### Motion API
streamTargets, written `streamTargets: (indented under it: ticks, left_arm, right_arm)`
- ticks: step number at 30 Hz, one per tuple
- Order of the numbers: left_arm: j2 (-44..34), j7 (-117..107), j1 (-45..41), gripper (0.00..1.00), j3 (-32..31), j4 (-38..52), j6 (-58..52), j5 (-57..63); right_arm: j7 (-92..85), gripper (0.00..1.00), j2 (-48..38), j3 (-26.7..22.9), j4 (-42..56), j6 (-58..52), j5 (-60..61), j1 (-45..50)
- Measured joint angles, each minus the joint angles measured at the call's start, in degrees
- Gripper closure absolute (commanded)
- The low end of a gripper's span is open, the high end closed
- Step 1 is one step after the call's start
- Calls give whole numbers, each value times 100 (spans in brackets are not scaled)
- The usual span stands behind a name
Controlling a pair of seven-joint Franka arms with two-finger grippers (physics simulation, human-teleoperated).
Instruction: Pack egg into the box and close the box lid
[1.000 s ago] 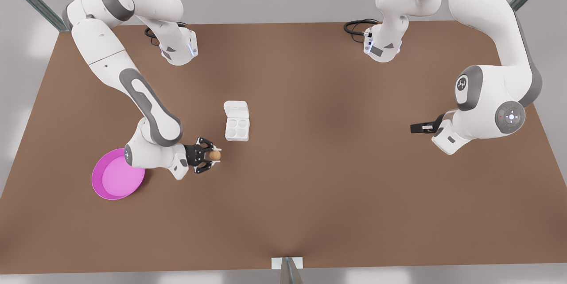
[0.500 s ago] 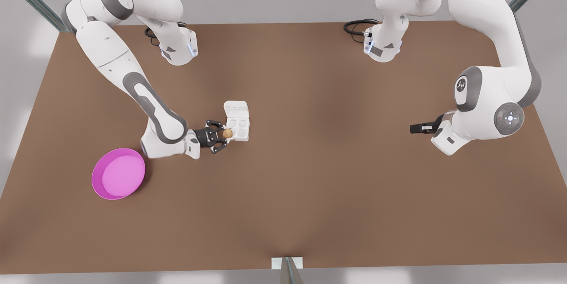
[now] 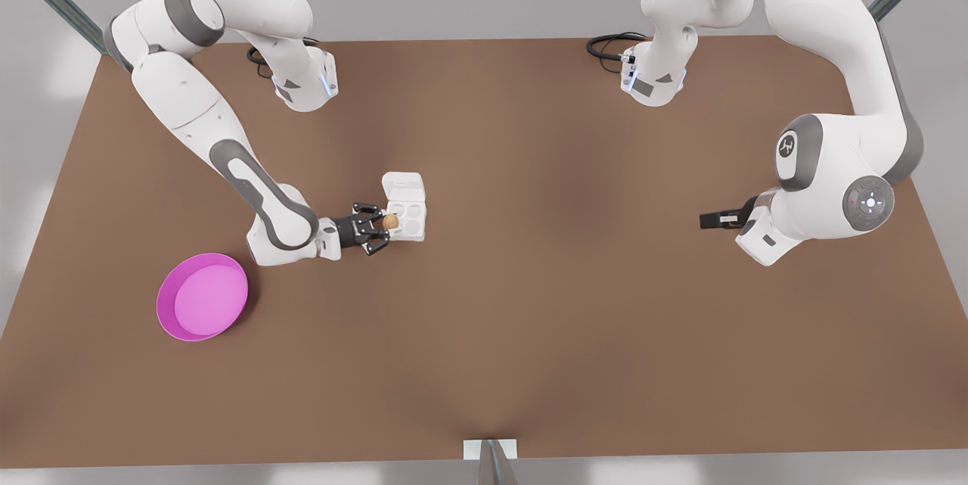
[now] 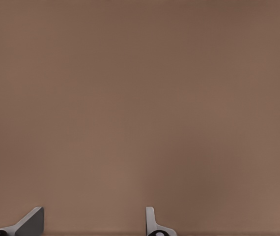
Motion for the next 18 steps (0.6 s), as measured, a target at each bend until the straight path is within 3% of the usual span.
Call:
streamTargets:
  ticks: [3,4,5,6,13,15,16,18]
  left_arm:
    - [-7,-2,0,0,0,3,-8,1]
    - [-8,-2,0,0,0,3,-10,2]
    - [-8,-3,0,0,0,3,-11,2]
    - [-9,-3,0,0,0,3,-13,2]
    - [29,-6,-101,3,1,-4,-14,5]
    - [57,-7,-301,31,0,-18,-40,8]
    - [60,-7,-346,39,-87,-20,-78,7]
    - [154,-28,-520,78,-401,-27,-127,32]
  right_arm:
    - [-272,47,41,2,0,-2,6,-8]
    - [-355,41,52,4,0,-2,13,-9]
    - [-436,16,57,2,0,-2,20,-10]
    - [-513,0,61,2,0,-2,31,-10]
    - [-958,0,87,-10,45,-13,128,-90]
    - [-1053,0,81,1,95,-41,131,-256]
    - [-1096,0,85,6,133,-71,140,-334]
    - [-1175,0,86,12,230,-158,233,-402]
